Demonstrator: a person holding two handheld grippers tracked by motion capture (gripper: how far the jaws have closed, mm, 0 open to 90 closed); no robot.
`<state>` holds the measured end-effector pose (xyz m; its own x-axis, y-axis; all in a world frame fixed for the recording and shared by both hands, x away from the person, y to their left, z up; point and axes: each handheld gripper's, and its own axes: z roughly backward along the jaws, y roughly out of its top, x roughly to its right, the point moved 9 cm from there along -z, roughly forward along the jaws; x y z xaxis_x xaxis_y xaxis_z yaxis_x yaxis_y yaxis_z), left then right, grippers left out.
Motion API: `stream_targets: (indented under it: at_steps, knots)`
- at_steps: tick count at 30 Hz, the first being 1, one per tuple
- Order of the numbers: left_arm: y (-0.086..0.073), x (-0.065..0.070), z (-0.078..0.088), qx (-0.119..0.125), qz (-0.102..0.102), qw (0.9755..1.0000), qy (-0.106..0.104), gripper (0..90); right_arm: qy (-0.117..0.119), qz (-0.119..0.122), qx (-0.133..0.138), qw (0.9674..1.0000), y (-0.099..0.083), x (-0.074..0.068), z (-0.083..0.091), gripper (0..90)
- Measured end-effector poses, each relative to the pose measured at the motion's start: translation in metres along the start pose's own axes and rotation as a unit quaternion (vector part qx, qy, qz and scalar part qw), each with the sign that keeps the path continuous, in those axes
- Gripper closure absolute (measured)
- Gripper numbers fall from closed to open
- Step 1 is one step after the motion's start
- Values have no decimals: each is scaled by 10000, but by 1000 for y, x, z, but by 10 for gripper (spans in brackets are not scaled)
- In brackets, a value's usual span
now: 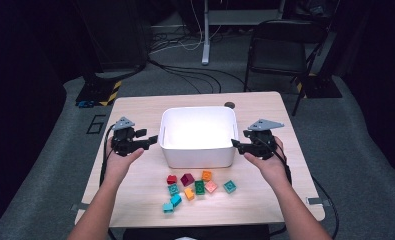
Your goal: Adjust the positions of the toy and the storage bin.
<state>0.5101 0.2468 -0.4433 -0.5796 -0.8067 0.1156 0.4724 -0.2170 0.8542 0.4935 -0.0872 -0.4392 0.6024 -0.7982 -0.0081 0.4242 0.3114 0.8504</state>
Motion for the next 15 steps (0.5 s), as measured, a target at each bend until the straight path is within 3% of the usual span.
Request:
stream_targets:
  at_steps: [4, 6, 11, 15]
  knots:
    - [-6, -8, 7, 114, 118, 9999, 48, 389, -43, 57, 96, 9999, -6, -4, 11, 407]
    - [-12, -10, 7, 48, 127, 9999, 72, 389, 7, 67, 112, 9999, -10, -8, 14, 408]
    - [-29, -15, 7, -26, 93, 9999, 104, 389, 41, 167, 172, 9997, -20, -17, 14, 413]
    - [-41, -16, 7, -8, 102, 9998, 167, 389, 136, 116, 163, 9997, -33, -25, 12, 420]
